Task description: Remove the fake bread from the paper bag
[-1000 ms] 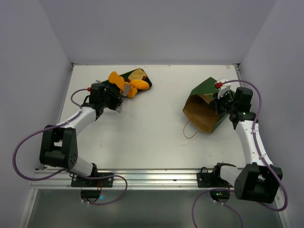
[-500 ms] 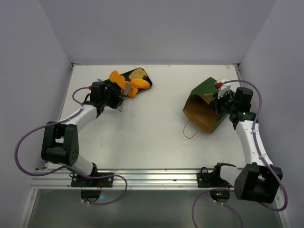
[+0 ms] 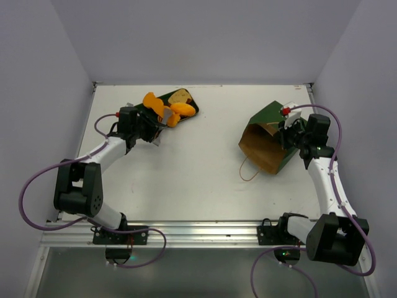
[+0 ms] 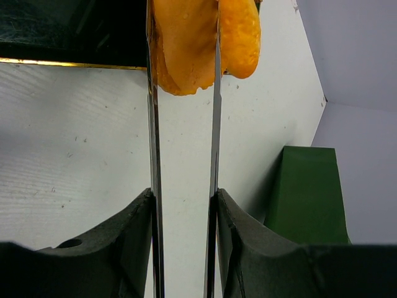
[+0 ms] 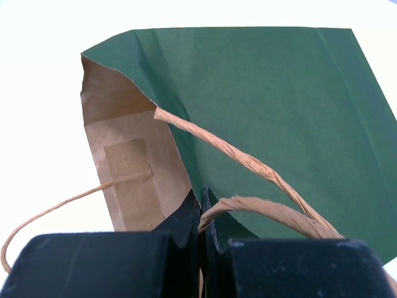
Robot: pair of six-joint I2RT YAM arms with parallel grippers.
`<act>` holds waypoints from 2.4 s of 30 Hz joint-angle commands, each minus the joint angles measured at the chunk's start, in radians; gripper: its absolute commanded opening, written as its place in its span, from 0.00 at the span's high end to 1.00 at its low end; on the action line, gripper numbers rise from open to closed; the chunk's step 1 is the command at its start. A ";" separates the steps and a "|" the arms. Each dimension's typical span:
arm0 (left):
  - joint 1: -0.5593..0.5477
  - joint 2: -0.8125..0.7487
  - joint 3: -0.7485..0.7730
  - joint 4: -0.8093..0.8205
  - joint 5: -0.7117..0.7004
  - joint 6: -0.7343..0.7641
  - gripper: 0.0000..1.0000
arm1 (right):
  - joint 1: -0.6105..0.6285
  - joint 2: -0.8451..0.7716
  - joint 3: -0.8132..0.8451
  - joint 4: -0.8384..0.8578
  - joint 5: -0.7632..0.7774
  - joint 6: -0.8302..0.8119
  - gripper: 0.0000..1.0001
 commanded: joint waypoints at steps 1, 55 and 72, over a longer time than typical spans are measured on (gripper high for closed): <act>0.008 -0.043 0.024 0.023 0.026 0.020 0.59 | -0.006 -0.024 -0.005 0.034 -0.033 0.011 1.00; 0.029 -0.107 0.012 -0.016 0.062 0.028 0.43 | -0.009 -0.024 -0.008 0.034 -0.047 0.007 1.00; 0.051 -0.130 -0.037 -0.032 0.069 0.063 0.43 | -0.011 -0.025 -0.008 0.033 -0.047 0.007 1.00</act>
